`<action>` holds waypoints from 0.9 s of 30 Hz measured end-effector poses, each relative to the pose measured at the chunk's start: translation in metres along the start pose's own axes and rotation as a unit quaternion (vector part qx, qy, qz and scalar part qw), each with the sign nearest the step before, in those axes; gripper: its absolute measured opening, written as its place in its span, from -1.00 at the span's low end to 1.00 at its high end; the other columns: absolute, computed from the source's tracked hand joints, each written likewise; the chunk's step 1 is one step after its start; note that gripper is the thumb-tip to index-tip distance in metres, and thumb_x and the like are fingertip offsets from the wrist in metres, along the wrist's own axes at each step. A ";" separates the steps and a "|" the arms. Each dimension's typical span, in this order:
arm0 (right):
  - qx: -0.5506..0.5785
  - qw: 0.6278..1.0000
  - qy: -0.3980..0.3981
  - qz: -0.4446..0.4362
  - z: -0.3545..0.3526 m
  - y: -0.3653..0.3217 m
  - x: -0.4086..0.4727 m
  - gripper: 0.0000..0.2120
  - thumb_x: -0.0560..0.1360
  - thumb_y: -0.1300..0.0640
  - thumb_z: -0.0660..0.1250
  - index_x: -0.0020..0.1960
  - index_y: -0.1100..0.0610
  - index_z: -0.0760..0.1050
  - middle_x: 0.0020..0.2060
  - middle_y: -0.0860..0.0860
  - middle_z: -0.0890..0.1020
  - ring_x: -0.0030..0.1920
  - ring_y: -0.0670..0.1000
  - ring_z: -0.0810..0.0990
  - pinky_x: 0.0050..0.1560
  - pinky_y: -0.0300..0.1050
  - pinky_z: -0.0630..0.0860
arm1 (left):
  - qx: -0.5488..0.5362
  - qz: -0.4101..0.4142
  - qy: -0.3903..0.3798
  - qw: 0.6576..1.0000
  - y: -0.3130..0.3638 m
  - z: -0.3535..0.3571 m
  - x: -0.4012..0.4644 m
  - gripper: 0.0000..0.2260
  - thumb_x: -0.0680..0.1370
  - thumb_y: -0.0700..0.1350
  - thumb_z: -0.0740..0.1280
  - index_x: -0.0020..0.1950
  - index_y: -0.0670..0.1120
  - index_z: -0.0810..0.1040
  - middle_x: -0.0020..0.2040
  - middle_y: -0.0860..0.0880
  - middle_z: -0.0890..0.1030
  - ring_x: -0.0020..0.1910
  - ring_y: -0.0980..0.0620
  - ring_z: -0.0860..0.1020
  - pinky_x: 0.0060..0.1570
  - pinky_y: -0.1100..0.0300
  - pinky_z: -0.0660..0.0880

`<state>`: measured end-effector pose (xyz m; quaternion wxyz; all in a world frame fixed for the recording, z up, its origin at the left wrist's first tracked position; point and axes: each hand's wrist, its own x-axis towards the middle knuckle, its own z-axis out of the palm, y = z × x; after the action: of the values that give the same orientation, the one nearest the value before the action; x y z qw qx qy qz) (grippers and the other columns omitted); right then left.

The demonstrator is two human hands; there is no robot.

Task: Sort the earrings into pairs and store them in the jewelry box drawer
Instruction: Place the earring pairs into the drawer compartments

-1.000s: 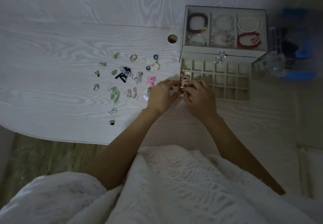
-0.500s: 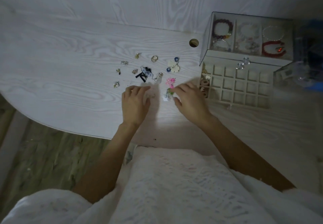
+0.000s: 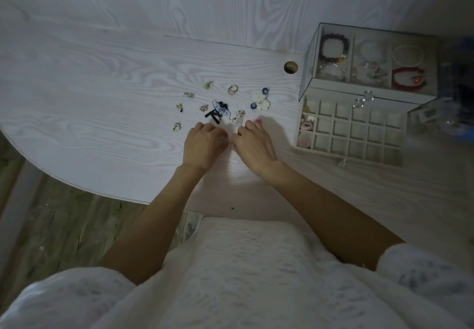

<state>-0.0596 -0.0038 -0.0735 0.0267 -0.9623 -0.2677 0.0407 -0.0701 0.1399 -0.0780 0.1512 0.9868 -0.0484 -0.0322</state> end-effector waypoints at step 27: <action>0.442 0.831 0.148 0.303 -0.032 0.125 -0.096 -0.84 0.42 0.24 0.42 -0.18 0.24 0.42 -0.06 0.03 0.60 -0.11 0.01 0.61 -0.13 -0.16 0.54 | -0.100 0.077 0.039 0.991 0.042 0.031 -0.026 -0.86 0.47 -0.12 0.29 -0.22 -0.15 0.57 -0.09 -0.05 0.67 -0.05 -0.01 0.62 -0.19 0.07 0.59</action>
<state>-0.0744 -0.1614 -0.0444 0.4749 -0.8752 0.0906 0.0181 -0.1021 0.0939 -0.0939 0.2533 0.9604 -0.1149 0.0134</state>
